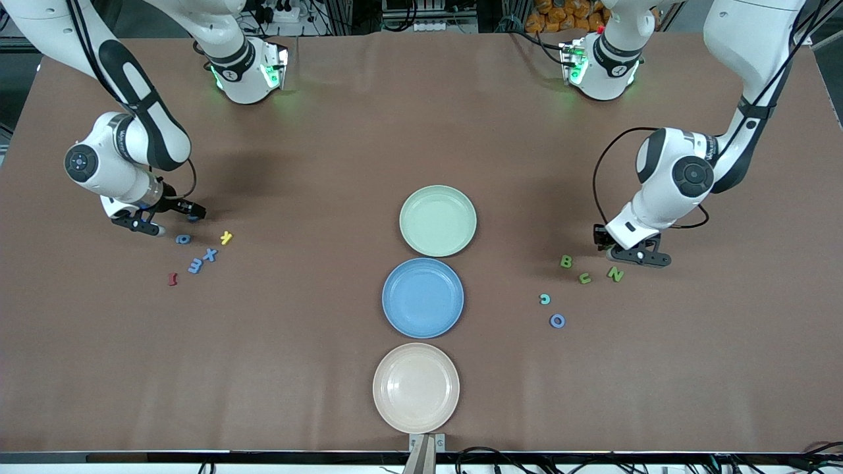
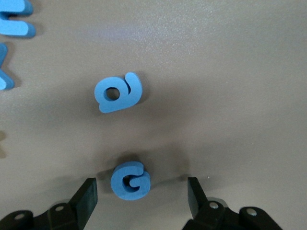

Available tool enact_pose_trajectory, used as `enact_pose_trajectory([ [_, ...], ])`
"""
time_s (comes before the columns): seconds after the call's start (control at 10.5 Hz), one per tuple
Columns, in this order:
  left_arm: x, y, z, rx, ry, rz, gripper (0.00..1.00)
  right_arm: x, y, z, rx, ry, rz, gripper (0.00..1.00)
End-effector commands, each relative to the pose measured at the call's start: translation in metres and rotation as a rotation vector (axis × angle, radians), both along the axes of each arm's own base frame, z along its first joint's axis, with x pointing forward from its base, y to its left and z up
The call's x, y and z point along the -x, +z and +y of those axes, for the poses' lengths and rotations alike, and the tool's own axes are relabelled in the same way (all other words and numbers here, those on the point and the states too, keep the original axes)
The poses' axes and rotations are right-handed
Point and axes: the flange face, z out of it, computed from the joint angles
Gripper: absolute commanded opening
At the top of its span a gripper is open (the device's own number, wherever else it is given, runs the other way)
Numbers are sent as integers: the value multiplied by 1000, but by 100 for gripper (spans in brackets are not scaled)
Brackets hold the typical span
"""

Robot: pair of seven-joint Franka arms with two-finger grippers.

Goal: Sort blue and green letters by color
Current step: 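Carry p to the green plate while the right gripper grasps blue G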

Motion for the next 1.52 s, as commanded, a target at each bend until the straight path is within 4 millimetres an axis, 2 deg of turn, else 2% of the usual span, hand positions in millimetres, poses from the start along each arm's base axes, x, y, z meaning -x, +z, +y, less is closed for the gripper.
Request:
enact_pose_trajectory([
  [0.0, -1, 13, -40, 37, 58, -1, 0, 6, -5, 1, -4, 4, -17, 63],
  [0.19, 6, 13, -80, 57, 62, 4, 0, 6, -5, 1, -4, 4, -18, 46],
  [0.29, 14, 17, -115, 65, 78, 1, 0, 6, -5, 1, -4, 1, -17, 37],
  [0.38, 22, 20, -145, 74, 100, -1, 0, 6, -5, 1, -4, 0, -17, 31],
  [0.57, 49, 20, -200, 84, 126, 12, 0, 5, -4, 1, -5, 3, -14, 22],
  [0.86, 92, 8, -275, 97, 145, 50, 0, -9, 11, 3, -3, 14, -35, 20],
  [1.05, 104, 0, -316, 116, 173, 70, 0, -42, 39, 12, -14, 30, -31, 18],
  [1.14, 110, -6, -330, 119, 189, 79, 0, -55, 50, 13, -18, 37, -29, 18],
  [1.33, 112, -1, -343, 132, 214, 75, 0, -80, 73, 22, -21, 34, -31, 17],
  [1.43, 114, 0, -348, 137, 228, 76, 0, -97, 86, 37, -22, 13, -24, 17],
])
